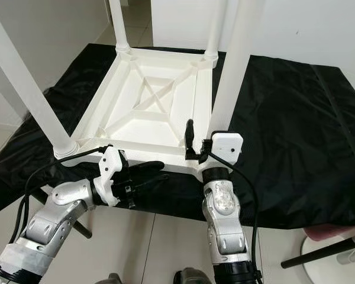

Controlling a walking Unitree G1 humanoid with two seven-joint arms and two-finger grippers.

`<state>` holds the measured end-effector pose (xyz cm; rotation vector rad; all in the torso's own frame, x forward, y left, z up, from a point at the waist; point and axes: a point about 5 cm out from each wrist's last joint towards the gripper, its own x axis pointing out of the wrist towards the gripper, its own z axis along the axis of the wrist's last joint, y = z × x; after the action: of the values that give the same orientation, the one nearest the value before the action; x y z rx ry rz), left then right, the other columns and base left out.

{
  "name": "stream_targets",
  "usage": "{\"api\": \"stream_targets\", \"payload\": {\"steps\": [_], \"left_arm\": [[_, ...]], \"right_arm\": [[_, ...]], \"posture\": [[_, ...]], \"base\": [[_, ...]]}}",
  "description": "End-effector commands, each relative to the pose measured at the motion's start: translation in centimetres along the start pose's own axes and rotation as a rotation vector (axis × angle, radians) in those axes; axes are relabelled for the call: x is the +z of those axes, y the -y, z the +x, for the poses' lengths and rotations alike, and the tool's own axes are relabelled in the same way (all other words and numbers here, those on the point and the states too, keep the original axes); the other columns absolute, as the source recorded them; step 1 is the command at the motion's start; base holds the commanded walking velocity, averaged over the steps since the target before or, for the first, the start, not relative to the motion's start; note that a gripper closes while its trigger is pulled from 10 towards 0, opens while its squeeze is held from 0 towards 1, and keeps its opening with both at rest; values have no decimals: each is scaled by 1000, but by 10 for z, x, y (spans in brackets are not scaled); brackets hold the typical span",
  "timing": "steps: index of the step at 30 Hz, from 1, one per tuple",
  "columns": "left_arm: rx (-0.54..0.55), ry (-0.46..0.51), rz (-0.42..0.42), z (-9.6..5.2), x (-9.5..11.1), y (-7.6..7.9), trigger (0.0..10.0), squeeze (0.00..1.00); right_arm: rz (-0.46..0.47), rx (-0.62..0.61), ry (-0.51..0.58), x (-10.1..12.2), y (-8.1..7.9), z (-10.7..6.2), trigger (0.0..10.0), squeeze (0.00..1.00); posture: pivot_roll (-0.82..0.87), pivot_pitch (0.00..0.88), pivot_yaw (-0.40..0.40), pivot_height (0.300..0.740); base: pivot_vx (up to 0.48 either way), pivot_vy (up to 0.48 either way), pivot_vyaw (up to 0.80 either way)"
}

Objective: Building children table

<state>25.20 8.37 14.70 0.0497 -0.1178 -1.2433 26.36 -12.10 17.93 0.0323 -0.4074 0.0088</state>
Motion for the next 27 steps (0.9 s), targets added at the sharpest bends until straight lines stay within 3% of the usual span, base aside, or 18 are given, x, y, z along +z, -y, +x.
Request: {"api": "stream_targets", "payload": {"steps": [1, 2, 3, 5, 7, 10, 11, 13, 14, 22, 24, 27], "left_arm": [[12, -2, 20, 4, 4, 0, 10000, 0], [12, -2, 20, 4, 4, 0, 10000, 0], [4, -1, 27, 6, 4, 1, 10000, 0], [3, 0, 30, 7, 4, 2, 10000, 0], [0, -5, 28, 7, 3, 2, 10000, 0], [0, -7, 27, 7, 3, 2, 10000, 0], [7, -5, 25, 7, 4, 1, 10000, 0], [7, -5, 25, 7, 4, 1, 10000, 0], [18, -4, 40, 6, 6, 0, 10000, 0], [58, 5, 86, 4, 15, -11, 10000, 0], [33, 0, 109, 6, 19, -10, 10000, 0], [13, -5, 118, 7, 21, -7, 10000, 0]], "right_arm": [[-11, -31, 7, 5, 1, 2, 0, 0], [-11, -31, 7, 5, 1, 2, 0, 0], [-21, -68, 15, 9, 3, 3, 10000, 0], [-22, -76, 16, 10, 3, 3, 10000, 0], [-14, -108, -14, 7, 4, 1, 0, 0], [-12, -113, -21, 6, 4, 0, 0, 0], [-14, -125, -31, 5, 4, 0, 1961, 0], [-14, -125, -31, 5, 4, 0, 1961, 0], [-9, -137, -39, 5, 5, -1, 10000, 0], [45, -217, -85, 3, 12, -2, 10000, 0], [141, -283, -102, 2, 17, -3, 10000, 0], [200, -327, -113, 2, 21, -5, 10000, 0]], "posture": [[3, 0, -12, 740], [3, 0, -12, 740], [-1, 2, -13, 740], [-1, 4, -13, 740], [0, 9, -13, 740], [0, 9, -13, 740], [-1, 11, -11, 740], [-1, 11, -11, 740], [0, 15, -9, 740], [-1, 28, -9, 740], [-6, 33, -8, 740], [-6, 36, -7, 740]], "base": [[0, 0, 0], [0, 0, 0], [0, 0, 0], [0, 0, 0], [0, 0, 0], [0, 0, 0], [0, 0, 0], [0, 0, 0], [0, 0, 0], [0, 0, 0], [0, 0, 0], [0, 0, 0]]}}
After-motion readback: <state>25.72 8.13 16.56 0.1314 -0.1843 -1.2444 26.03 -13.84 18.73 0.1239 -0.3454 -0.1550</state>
